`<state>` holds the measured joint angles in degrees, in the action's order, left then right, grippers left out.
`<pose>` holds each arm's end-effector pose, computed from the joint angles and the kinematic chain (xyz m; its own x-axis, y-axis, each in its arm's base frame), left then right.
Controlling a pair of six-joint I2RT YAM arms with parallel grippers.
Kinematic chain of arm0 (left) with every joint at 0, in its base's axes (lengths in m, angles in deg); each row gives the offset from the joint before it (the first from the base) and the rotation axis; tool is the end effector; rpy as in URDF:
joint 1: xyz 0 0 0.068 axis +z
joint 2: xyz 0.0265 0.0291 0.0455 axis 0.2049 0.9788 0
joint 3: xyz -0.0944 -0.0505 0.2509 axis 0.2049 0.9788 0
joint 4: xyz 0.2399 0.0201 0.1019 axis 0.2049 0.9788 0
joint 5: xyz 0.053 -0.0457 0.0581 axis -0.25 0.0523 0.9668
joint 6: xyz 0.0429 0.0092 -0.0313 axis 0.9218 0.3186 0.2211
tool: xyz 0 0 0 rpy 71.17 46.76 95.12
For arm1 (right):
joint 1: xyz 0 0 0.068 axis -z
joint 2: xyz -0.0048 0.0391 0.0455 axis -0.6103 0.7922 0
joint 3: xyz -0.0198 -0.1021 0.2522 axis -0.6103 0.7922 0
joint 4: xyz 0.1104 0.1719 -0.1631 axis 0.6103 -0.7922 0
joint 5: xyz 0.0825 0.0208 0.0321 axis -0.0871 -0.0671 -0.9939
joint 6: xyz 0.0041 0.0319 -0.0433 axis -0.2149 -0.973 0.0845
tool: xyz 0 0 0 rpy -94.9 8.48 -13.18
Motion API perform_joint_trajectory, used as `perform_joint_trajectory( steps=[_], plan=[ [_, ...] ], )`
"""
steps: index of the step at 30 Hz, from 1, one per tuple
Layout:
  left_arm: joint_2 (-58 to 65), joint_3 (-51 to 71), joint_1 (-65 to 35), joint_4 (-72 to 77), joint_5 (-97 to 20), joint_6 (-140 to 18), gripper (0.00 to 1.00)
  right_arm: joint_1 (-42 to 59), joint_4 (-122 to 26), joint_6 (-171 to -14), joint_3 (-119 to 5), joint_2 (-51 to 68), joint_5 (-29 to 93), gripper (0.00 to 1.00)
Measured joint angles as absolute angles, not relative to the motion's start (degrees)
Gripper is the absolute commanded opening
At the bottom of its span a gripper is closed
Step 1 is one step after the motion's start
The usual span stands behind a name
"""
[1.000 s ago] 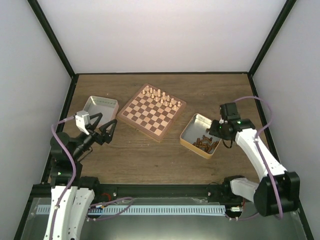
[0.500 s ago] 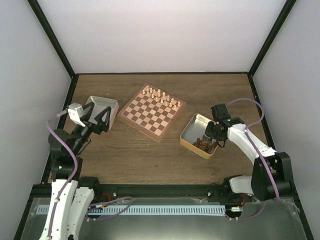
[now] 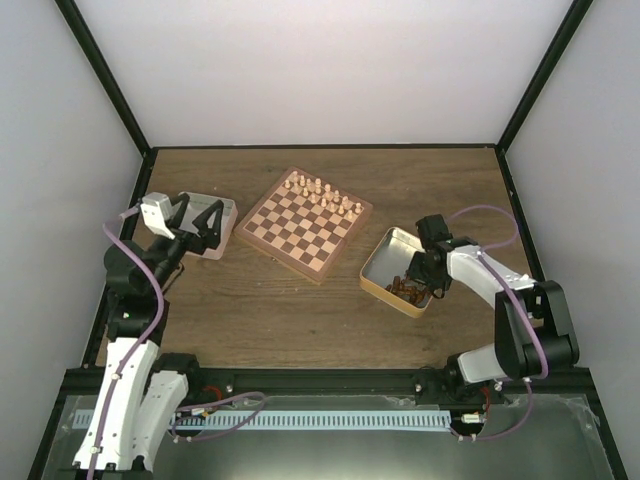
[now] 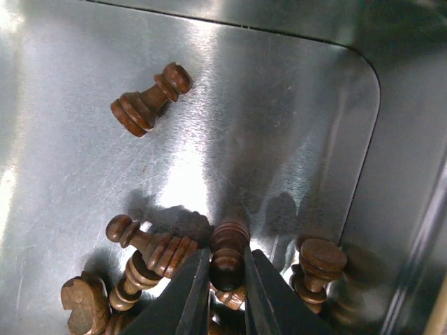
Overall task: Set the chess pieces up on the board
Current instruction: Pick up the chess piece from the storage box, then place the chess piece on the chessboard.
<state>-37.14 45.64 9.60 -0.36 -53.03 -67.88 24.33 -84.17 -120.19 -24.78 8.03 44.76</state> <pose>0.1517 -0.0197 0.3431 -0.0258 -0.2939 -0.9555 0.4380 0.8558 -0.2751 0.2342 0.0521 0.1683 -0.8852 0.3731 -0.2780 0.3625 0.9276 0.0905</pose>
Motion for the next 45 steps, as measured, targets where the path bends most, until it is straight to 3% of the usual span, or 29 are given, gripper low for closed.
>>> perform_joint_trajectory(
  steps=[14, 26, 36, 45],
  plan=[
    [-38.01, 45.66, 9.60, -1.92, -52.96, -66.96, 1.00, 23.40, -83.75, -119.99, -26.15, 9.28, 47.68, 0.09],
    [-39.04, 45.66, 9.60, -2.11, -51.93, -66.99, 1.00, 9.95, -87.64, -120.97, -40.49, 9.39, 52.12, 0.11],
    [-39.26, 45.66, 9.58, -2.07, -50.47, -66.99, 1.00, -2.59, -85.79, -120.49, -57.67, 27.20, 46.61, 0.11],
    [-39.50, 45.69, 9.60, -2.05, -50.01, -66.99, 1.00, -6.66, -86.42, -118.92, -62.00, 35.20, 43.29, 0.11]
  ],
)
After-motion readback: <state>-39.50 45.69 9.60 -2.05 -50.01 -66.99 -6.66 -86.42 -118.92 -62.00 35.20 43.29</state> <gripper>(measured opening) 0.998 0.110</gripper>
